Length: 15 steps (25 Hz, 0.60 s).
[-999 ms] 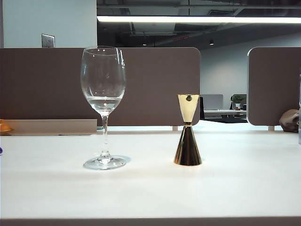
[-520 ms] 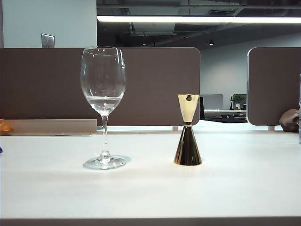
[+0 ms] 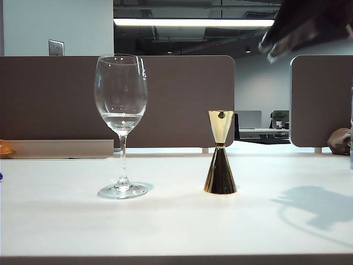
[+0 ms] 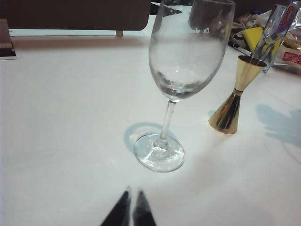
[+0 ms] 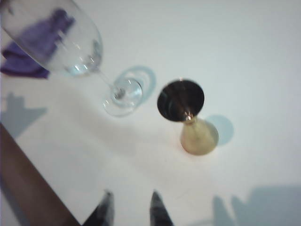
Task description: Pick up the jigger and pour the water inside into the glass.
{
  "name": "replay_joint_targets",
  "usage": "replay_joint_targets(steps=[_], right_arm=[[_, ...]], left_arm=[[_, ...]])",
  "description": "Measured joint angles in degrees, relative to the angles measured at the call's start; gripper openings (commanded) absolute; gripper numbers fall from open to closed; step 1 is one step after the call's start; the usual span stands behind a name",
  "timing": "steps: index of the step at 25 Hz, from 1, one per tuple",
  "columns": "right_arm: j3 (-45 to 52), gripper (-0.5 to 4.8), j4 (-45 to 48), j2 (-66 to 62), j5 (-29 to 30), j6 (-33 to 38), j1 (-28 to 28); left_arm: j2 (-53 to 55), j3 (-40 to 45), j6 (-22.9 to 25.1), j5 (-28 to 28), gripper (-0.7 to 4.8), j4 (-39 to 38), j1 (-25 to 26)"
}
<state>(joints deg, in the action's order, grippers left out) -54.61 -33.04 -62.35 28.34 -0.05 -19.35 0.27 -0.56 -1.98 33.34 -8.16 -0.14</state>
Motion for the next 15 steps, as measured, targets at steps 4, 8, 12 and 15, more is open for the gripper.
replay_joint_targets(steps=[4,8,12,15], right_arm=[[0.07,1.04,1.14,-2.16,-9.7,-0.02,-6.4],[0.35,0.31,4.04,-2.16,-10.67,-0.02,-6.62],[0.46,-0.08,4.02,-1.73,-10.56,-2.47,-6.62],[2.49,-0.08,6.56,-0.09,-10.58,-3.98,-6.6]], left_arm=[[0.02,0.0,0.0,0.0,0.22,0.0,0.0],[0.0,0.0,0.0,0.0,0.22,0.0,0.0],[0.0,0.0,0.0,0.0,0.22,0.0,0.0],[0.02,0.0,0.0,0.0,0.22,0.0,0.0]])
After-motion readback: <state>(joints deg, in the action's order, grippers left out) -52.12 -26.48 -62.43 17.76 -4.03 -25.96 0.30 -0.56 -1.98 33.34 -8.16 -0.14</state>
